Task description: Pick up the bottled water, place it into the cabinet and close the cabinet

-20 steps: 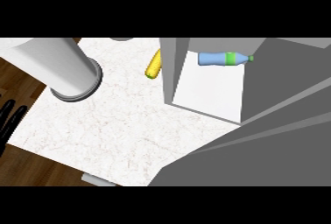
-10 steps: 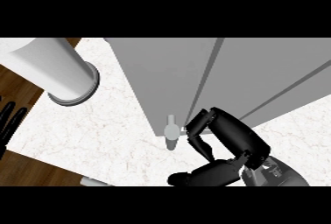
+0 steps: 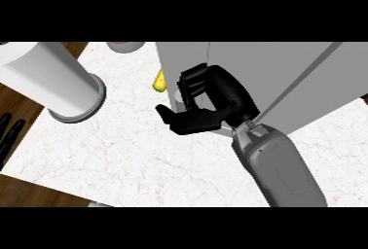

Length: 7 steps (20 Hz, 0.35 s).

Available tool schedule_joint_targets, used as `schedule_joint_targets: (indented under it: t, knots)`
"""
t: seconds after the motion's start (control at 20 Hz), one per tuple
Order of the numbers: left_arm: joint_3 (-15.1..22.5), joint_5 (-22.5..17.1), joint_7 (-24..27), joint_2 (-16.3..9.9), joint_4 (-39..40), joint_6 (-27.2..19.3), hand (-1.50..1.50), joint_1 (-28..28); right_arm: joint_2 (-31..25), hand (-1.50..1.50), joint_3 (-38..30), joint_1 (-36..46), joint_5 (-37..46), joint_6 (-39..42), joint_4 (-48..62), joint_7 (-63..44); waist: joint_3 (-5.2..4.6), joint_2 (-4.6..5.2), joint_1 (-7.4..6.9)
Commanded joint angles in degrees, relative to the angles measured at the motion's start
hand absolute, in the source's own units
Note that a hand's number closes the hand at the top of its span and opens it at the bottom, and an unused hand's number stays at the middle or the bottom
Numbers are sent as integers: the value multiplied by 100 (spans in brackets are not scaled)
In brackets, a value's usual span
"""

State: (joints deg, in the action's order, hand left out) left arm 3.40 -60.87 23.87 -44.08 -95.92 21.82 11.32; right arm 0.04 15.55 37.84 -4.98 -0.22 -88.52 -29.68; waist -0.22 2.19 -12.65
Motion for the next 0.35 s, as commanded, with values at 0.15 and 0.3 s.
schedule_joint_targets:
  t: [0.15,0.3]
  knots:
    - [-11,47,67,81,133,75,-150,48,-4,-150,-616,1196,-374,-1075,1228,238,1,49,130]
    - [-201,-77,83,1,158,103,-150,36,-4,-150,-582,1461,-351,-1197,1513,224,0,34,157]
